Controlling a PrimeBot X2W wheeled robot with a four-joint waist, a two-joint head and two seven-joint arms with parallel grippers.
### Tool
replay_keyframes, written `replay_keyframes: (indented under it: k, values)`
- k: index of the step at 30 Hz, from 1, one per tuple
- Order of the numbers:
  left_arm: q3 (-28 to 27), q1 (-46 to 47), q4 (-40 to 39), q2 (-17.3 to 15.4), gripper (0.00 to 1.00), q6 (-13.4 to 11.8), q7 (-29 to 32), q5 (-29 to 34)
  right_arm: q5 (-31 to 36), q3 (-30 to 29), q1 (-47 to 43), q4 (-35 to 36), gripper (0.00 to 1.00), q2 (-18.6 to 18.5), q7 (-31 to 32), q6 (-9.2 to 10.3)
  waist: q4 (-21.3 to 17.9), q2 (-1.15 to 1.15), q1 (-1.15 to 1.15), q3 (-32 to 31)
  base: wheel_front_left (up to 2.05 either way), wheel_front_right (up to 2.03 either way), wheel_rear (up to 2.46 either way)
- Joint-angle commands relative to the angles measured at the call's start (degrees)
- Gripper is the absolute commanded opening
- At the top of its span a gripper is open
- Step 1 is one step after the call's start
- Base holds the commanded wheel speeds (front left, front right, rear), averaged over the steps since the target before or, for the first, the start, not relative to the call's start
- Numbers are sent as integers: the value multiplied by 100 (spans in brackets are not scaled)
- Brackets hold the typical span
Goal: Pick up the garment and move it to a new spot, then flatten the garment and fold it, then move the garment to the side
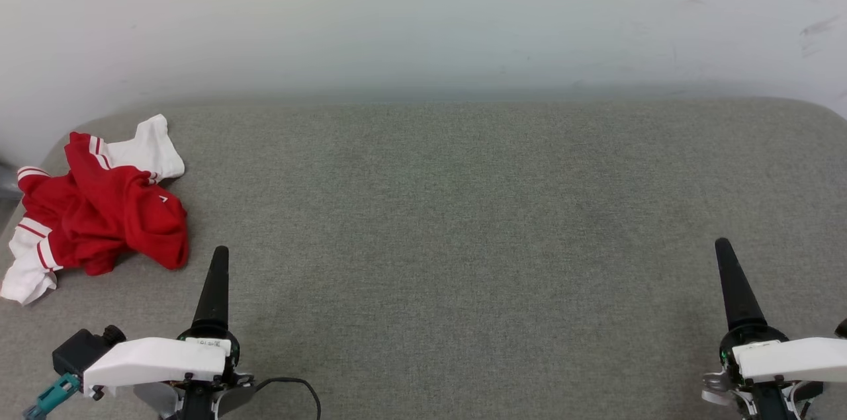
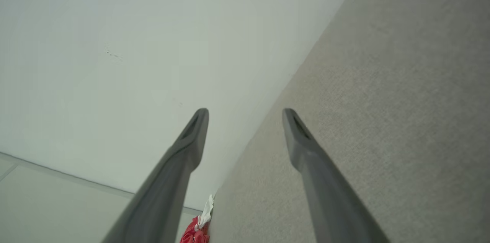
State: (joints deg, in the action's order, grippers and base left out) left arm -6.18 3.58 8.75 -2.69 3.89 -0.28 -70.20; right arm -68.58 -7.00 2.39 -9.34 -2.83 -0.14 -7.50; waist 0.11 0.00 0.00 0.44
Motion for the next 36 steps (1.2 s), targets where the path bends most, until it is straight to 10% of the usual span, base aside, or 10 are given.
replay_keyframes:
  k: [1,36]
  values:
    - [25,63,-160,-12,100,-52,-62,257,294,12,58,178,100,-9,-74,0,1,0,0,1,0,0,0]
    - [612,-97,-471,-56,100,-669,-728,3798,3850,445,-204,585,100,-8,-743,0,42,0,0,12,0,0,0]
